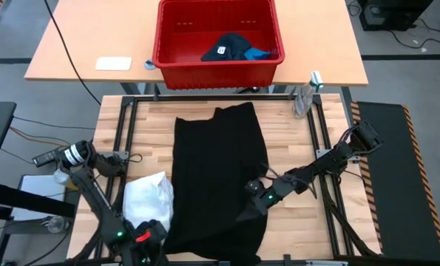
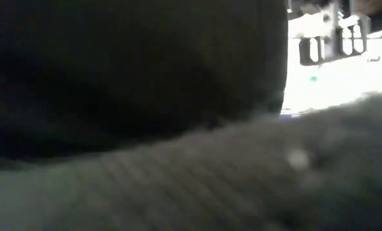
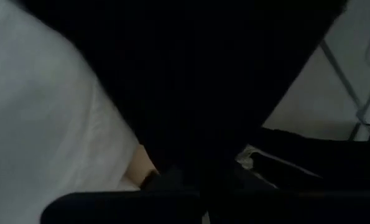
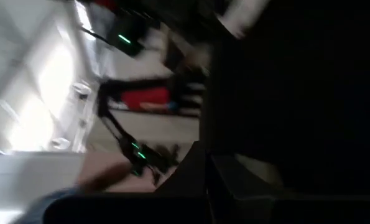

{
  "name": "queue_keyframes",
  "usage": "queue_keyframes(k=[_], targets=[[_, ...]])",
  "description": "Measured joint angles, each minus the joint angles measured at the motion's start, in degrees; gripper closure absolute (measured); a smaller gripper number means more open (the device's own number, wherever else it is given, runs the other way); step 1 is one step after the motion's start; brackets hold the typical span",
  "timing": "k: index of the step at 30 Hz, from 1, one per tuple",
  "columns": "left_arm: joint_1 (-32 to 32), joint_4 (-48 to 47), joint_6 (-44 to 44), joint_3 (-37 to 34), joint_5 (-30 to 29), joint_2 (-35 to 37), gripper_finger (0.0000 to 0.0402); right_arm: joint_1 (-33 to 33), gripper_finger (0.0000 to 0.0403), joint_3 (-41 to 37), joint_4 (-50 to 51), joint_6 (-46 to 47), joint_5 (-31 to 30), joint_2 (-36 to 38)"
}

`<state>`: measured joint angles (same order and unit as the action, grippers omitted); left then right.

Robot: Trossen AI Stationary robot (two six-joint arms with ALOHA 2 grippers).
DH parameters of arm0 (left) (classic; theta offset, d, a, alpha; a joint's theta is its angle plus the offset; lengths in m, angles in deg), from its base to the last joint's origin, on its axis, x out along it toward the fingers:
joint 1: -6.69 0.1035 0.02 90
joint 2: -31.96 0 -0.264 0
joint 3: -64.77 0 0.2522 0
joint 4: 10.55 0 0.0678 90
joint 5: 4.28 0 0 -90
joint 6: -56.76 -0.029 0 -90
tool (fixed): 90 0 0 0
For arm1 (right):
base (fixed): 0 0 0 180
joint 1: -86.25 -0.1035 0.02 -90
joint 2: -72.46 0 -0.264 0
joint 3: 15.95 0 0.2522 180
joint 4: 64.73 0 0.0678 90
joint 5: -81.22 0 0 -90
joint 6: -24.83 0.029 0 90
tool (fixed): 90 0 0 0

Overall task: Fold Laundry from Bin
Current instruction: Fold the black shirt

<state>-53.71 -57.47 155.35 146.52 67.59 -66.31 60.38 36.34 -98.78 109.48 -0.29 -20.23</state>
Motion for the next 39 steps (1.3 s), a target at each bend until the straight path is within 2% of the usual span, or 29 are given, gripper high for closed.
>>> queue_keyframes(k=[9, 18, 21, 25, 27, 30, 35, 39], targets=[[0.81, 2.61, -6.37, 0.00, -0.92, -2.60, 0.0395, -0.16, 0.0396, 0.00, 15.19, 0.74, 9.43, 0.00], [4.24, 13.73, -11.57, 0.00, -1.61, -7.95, 0.0378, -3.90, 0.0395, -0.02, 19.76, 2.86, 18.37, 0.02], [4.76, 16.71, -13.86, 0.02, -1.70, -9.46, 0.0378, -6.24, 0.0395, 0.00, 22.65, 2.26, 17.44, 0.02], [4.74, 16.75, -14.36, 0.02, -1.23, -11.57, 0.0377, -8.36, 0.0385, -0.02, 27.19, -5.98, 10.50, 0.00], [4.74, 16.73, -13.92, 0.00, -1.03, -12.21, 0.0374, -8.75, 0.0366, -0.02, 28.08, -8.39, 8.90, 0.00], [4.70, 16.43, -14.94, 0.00, -0.83, -12.40, 0.0355, -8.90, 0.0317, -0.02, 30.96, -8.81, 9.70, 0.00], [5.07, 17.01, -18.60, 0.00, -0.93, -12.40, 0.0292, -8.90, 0.0222, -0.05, 36.43, -9.25, 15.24, 0.00], [5.07, 21.16, -19.20, 0.00, -1.27, -12.40, 0.0235, -9.84, 0.0189, 1.11, 36.88, -9.22, 16.44, 0.00]])
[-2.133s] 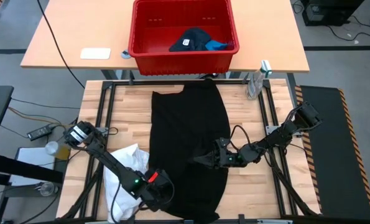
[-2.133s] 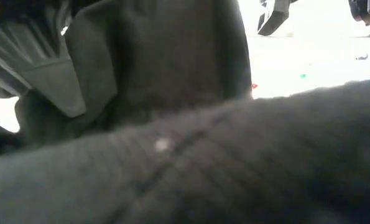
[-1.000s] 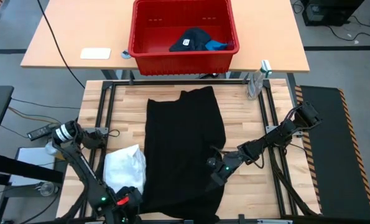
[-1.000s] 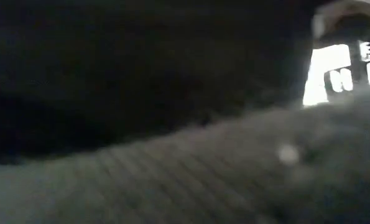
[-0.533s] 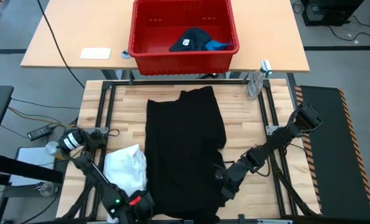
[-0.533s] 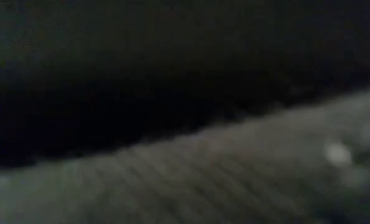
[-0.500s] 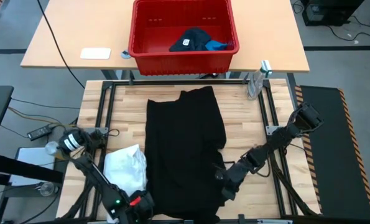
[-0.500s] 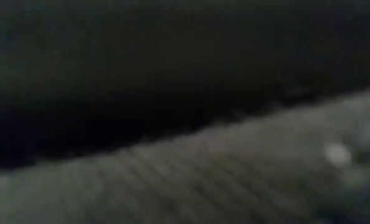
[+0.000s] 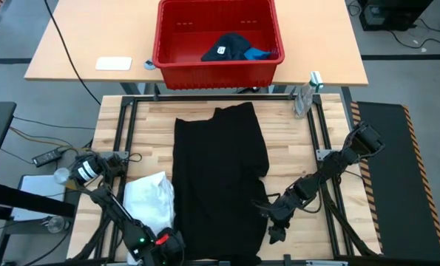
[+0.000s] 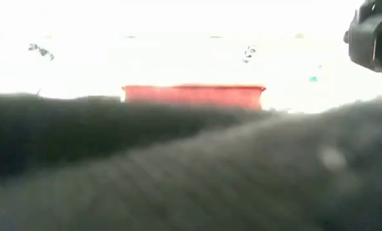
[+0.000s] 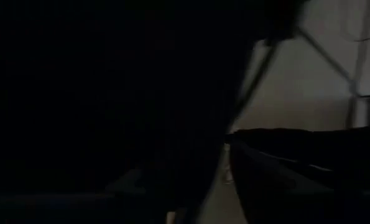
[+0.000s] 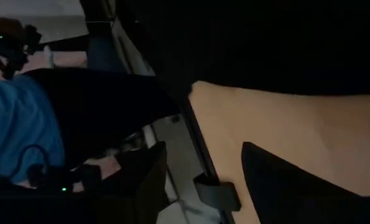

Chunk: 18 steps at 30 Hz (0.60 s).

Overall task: Fold Laundry from Bin
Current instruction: Fold the black shirt

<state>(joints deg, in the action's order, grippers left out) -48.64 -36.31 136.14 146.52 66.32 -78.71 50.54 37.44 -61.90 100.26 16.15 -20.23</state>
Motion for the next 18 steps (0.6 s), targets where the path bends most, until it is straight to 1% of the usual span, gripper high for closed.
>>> queue_keyframes(k=[3, 5, 7, 10, 12, 13, 16, 18], targets=[[0.00, 2.81, -1.98, 0.01, -0.02, 0.82, 0.0198, -2.27, 0.0193, 3.37, 5.06, -3.52, -5.31, 0.00], [0.00, 1.69, -3.16, 0.61, -0.08, 1.83, 0.0181, -3.83, 0.0201, 6.36, 10.38, -7.47, -10.37, 0.00], [-0.07, -1.54, -5.45, 1.80, -0.10, 3.03, 0.0173, -5.55, 0.0210, 9.97, 17.50, -11.84, -16.71, 0.00], [-0.19, -11.21, -9.89, 5.60, -0.62, 3.58, 0.0176, -8.05, 0.0224, 14.23, 26.55, -17.58, -27.04, 0.00], [-0.71, -19.57, -13.49, 8.37, -1.03, 3.47, 0.0185, -9.36, 0.0232, 15.96, 29.24, -20.48, -32.45, 0.00], [-0.86, -22.20, -15.52, 9.67, -1.37, 3.04, 0.0191, -9.98, 0.0236, 16.63, 30.05, -21.43, -34.94, 0.00], [-0.87, -28.00, -23.63, 12.42, -1.74, 1.20, 0.0207, -11.67, 0.0246, 17.56, 33.18, -22.23, -42.50, 0.00], [-0.87, -28.83, -31.04, 13.88, -1.78, -0.35, 0.0214, -12.25, 0.0252, 17.56, 34.91, -20.89, -45.72, 0.00]])
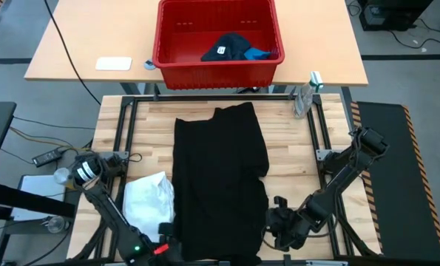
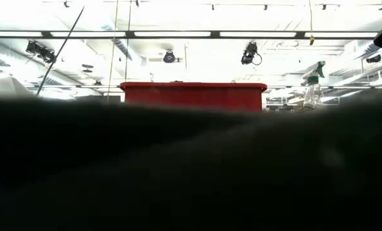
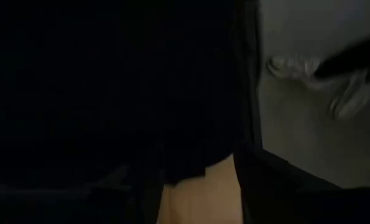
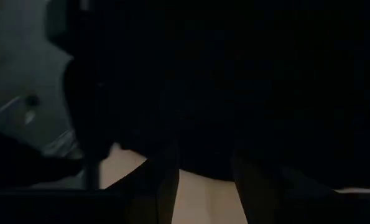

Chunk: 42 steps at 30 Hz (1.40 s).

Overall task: Fold Laundry from Bin
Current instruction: Fold the black shirt

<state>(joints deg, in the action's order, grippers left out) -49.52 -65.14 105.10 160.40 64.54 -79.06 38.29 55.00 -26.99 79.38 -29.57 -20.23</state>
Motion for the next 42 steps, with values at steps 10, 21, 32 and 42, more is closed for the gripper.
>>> queue_keyframes(k=[10, 21, 32, 42], targets=[[0.48, -8.31, -11.78, 1.74, 3.05, -2.01, 0.0216, -0.03, 0.0256, 0.02, 0.13, 11.12, 1.09, 0.00], [-2.47, 0.79, 18.13, -0.81, 7.93, -3.20, 0.0218, -0.03, 0.0257, 0.02, -0.73, 14.72, -2.98, 0.00], [2.20, 2.29, 14.05, -0.79, 0.99, -5.53, 0.0243, 0.49, 0.0257, 0.02, -1.66, 14.70, -3.35, 0.00], [5.76, -6.12, 22.85, -0.77, -2.48, -4.94, 0.0259, 0.49, 0.0257, 0.02, -2.57, 15.93, -3.66, 0.00]])
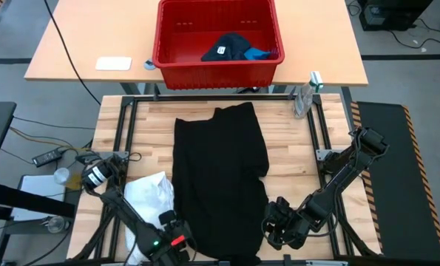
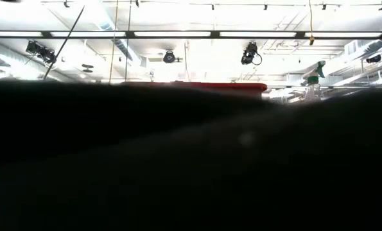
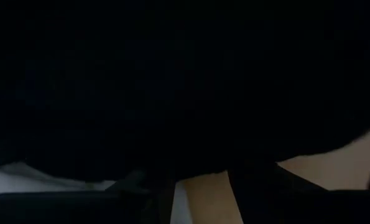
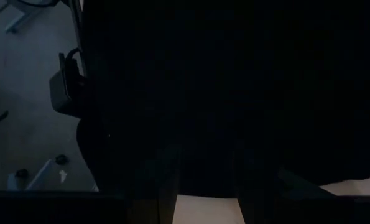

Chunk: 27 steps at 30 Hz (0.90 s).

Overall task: Fold Laundry from Bin
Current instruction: Fold the black shirt

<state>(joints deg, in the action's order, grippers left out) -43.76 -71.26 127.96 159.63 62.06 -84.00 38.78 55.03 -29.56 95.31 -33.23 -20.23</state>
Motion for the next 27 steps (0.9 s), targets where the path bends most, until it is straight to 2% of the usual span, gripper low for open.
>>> queue_keyframes(k=[6, 9, 11, 13, 20, 27], targets=[[-0.28, -2.47, 2.18, -0.02, 0.10, 0.58, 0.0267, 0.00, 0.0257, 0.00, -3.93, -2.33, 0.09, 0.00], [-0.11, -3.58, 2.12, 0.00, -0.28, 0.53, 0.0312, 0.02, 0.0257, 0.11, -9.45, -7.04, 4.27, -0.91], [0.03, -3.74, 1.27, 0.00, -0.35, 0.41, 0.0365, -0.38, 0.0258, 1.14, -9.61, -9.68, 6.21, -2.74], [0.12, -3.45, 1.52, 0.00, -0.33, 0.41, 0.0388, -0.75, 0.0261, 3.10, -9.68, -12.99, 7.48, -5.38], [-1.11, -0.70, 2.27, 0.00, 3.15, 0.41, 0.0397, -1.95, 0.0275, 14.64, -9.40, -25.77, 10.78, -18.55], [-1.95, -0.85, 2.27, 0.00, 4.85, 0.42, 0.0396, -3.06, 0.0277, 27.35, -5.14, -36.85, 10.36, -27.97]])
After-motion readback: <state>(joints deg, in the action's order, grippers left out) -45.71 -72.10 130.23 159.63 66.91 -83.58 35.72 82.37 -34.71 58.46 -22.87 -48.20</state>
